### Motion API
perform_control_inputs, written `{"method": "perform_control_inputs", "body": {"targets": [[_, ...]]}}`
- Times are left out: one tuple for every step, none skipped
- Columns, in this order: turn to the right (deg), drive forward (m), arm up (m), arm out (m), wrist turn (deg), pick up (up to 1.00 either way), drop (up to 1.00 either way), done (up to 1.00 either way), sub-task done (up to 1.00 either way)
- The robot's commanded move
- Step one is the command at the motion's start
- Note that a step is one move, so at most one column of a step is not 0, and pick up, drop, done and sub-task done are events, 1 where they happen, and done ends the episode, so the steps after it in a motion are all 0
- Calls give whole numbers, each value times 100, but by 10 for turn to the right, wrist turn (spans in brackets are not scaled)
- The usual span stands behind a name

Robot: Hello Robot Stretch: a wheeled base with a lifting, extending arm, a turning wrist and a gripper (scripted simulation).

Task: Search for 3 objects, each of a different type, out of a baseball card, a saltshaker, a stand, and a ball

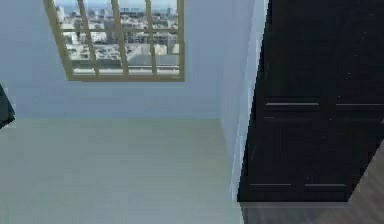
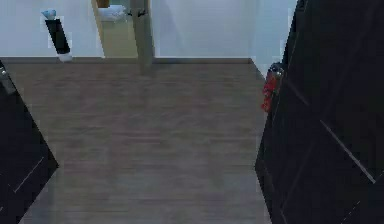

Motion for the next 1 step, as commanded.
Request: {"method": "perform_control_inputs", "body": {"targets": [[-420,0,0,0,0,0,0,0,0]]}}
